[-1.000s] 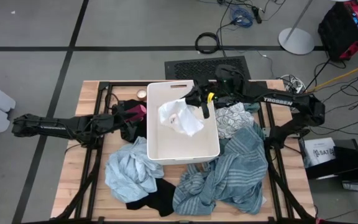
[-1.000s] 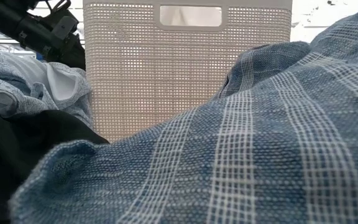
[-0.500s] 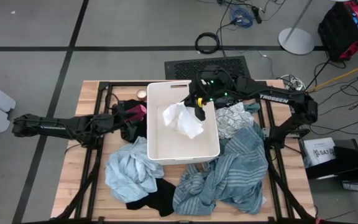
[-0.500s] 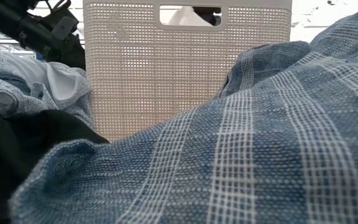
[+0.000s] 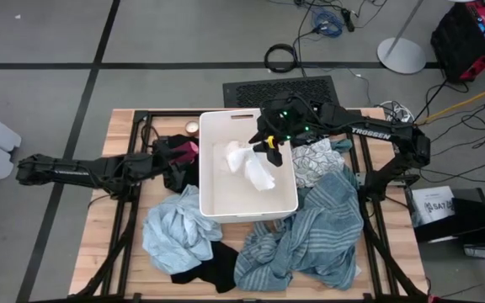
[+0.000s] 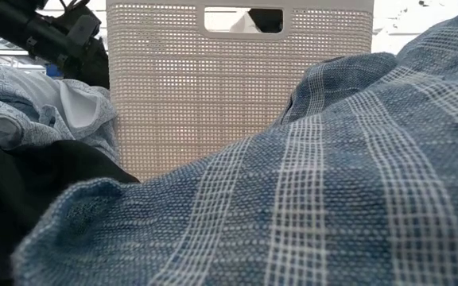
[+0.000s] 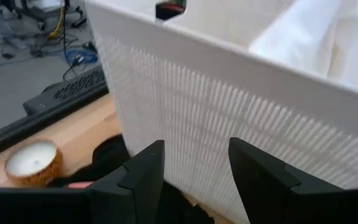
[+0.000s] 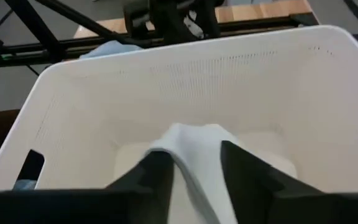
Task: Sort clothes
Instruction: Put the shorts into the laundry bin
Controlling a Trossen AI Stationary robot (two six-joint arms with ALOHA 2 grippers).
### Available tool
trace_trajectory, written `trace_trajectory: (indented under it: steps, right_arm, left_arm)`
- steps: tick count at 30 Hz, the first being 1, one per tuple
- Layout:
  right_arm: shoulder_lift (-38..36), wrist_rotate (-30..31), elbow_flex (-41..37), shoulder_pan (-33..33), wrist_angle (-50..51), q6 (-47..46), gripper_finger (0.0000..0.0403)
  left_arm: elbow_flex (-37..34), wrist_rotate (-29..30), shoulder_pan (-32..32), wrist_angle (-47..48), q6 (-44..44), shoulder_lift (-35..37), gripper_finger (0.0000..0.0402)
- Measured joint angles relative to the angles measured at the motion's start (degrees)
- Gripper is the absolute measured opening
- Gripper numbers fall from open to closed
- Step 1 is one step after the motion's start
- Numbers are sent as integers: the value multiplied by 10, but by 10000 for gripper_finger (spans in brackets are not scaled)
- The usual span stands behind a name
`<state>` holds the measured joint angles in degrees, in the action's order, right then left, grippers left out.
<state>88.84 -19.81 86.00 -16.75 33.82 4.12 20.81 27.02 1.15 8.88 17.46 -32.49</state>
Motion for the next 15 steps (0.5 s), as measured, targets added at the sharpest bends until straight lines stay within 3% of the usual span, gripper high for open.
trace_trajectory:
  steps: [7,15]
  right_arm:
    - [-1,1,0,0,10,2,193]
    - [-1,14,0,17,123,45,197]
  left_arm:
    - [1,-20,0,-20,-14,0,188]
    - [1,-20,0,-21,-17,0,188]
